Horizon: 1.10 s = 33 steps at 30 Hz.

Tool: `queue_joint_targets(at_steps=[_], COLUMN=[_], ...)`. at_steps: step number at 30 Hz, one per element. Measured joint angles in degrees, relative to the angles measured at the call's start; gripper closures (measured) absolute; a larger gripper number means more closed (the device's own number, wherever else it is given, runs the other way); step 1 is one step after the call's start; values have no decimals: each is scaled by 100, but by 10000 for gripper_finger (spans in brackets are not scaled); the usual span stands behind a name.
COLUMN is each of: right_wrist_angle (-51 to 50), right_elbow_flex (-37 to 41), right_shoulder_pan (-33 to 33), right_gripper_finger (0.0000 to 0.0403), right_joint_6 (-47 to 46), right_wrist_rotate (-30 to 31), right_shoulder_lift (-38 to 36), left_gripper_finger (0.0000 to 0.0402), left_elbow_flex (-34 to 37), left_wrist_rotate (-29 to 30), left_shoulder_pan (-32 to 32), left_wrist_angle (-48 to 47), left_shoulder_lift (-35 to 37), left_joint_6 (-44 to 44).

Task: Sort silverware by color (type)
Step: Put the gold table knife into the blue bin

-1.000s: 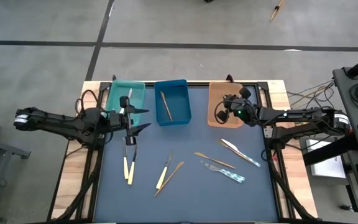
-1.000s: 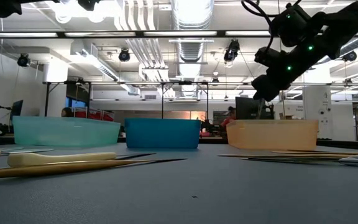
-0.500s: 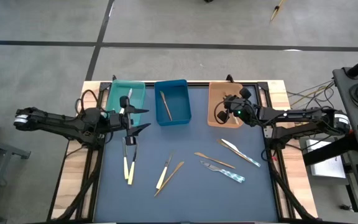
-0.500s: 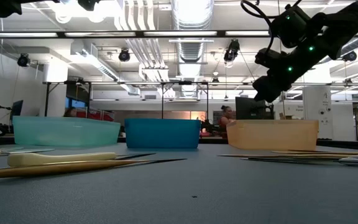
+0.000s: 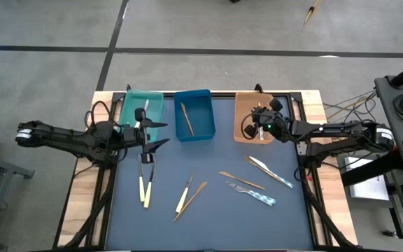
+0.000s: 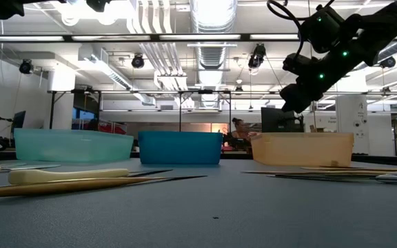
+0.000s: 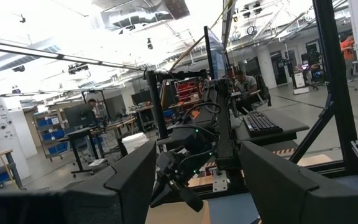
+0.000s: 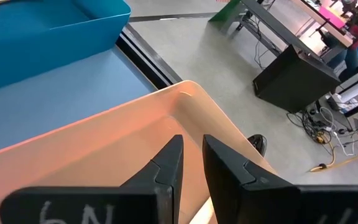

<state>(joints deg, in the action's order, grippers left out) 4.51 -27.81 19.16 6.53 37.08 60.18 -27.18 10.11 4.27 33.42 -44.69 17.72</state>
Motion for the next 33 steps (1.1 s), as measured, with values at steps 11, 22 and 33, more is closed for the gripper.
queue_joint_targets(at_steps=[11, 22, 33], right_wrist_angle=[-54, -604, -642], right_elbow_flex=[-274, -1127, -1268], right_shoulder_pan=[-15, -451, -1654], right_gripper_finger=[348, 348, 349], right_joint_6=[-897, -1201, -1106], right_wrist_rotate=[-245, -1646, -1611], right_shoulder_lift=[-14, -17, -20], left_gripper_finger=[187, 187, 212], left_elbow_flex=[0, 0, -103], left_wrist_rotate=[0, 0, -2], left_shoulder_pan=[2, 2, 210], left_wrist_angle=[-116, -253, -410], left_shoulder_lift=[-10, -498, -1664], left_joint_6=[-26, -1494, -3526])
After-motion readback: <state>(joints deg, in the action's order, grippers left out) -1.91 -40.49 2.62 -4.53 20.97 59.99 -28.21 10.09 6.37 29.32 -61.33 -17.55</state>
